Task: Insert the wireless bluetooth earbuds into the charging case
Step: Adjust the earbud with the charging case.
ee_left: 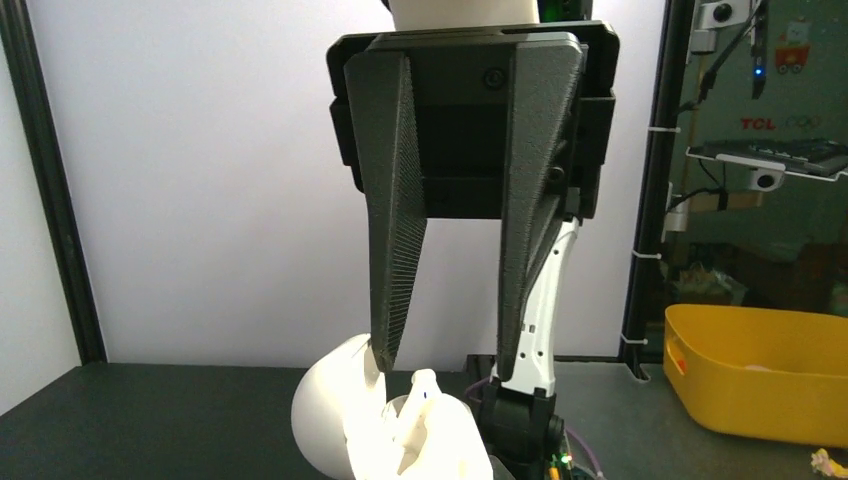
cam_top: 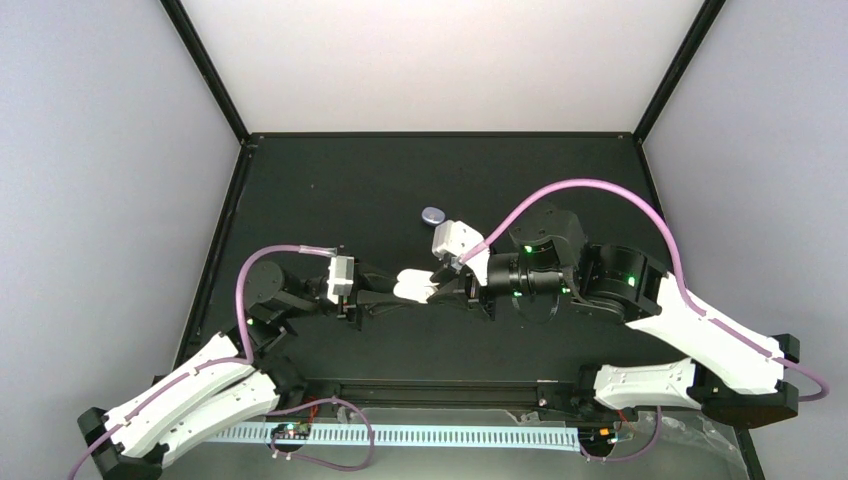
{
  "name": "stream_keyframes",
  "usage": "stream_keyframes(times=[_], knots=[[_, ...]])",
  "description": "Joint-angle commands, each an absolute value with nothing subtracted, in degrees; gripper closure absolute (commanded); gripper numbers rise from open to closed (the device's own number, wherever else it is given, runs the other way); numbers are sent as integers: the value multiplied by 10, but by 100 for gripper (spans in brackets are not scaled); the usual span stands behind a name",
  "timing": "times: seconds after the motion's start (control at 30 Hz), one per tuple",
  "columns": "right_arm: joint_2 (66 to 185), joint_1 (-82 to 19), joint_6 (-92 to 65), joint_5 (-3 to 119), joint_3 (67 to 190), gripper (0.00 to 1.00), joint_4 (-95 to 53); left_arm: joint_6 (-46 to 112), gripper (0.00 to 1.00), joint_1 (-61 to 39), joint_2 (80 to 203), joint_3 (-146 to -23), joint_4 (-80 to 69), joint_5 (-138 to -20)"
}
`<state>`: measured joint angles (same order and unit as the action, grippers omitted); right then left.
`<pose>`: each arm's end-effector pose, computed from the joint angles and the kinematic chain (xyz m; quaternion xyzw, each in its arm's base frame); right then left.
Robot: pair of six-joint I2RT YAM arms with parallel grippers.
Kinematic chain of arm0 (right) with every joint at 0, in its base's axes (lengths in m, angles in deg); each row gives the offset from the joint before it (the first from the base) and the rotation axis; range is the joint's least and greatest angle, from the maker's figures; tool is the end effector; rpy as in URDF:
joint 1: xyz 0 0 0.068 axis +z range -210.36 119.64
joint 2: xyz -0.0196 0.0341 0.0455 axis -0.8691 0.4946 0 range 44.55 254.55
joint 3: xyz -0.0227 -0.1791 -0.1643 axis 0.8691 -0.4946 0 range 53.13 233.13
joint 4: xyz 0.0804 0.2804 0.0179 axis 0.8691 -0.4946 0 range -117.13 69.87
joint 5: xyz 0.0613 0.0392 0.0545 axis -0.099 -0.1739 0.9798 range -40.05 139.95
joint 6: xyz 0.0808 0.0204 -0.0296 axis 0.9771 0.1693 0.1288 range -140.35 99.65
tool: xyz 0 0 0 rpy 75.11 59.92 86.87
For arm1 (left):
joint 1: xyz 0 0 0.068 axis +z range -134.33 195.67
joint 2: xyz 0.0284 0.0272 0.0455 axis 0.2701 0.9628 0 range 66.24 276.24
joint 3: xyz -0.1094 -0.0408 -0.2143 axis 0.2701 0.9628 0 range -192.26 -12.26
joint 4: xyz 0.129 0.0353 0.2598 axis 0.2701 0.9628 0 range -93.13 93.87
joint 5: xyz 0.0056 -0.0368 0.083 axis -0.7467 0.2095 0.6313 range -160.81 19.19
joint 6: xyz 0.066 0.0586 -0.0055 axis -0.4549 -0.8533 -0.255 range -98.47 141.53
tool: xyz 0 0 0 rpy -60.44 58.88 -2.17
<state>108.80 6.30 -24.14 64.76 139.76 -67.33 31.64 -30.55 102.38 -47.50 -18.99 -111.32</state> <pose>0.0957 0.2725 0.4226 -0.5386 0.6426 0.3712 0.3991 0.1282 -0.2077 0.3418 0.4382 0.4581 -0.5371 0.5565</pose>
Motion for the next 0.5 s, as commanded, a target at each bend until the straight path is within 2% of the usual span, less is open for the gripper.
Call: stream_keyframes(times=[0.0,0.2,0.47], knots=[[1080,61,-242,608,1388,69,-634,312,98,-309,1025,-496,-202,-1142],[1079,61,-246,624,1391,67,-643,315,98,-309,1027,-496,-204,-1142],[1089,61,-255,645,1391,79,-662,317,99,-309,1021,-498,-207,-1130]])
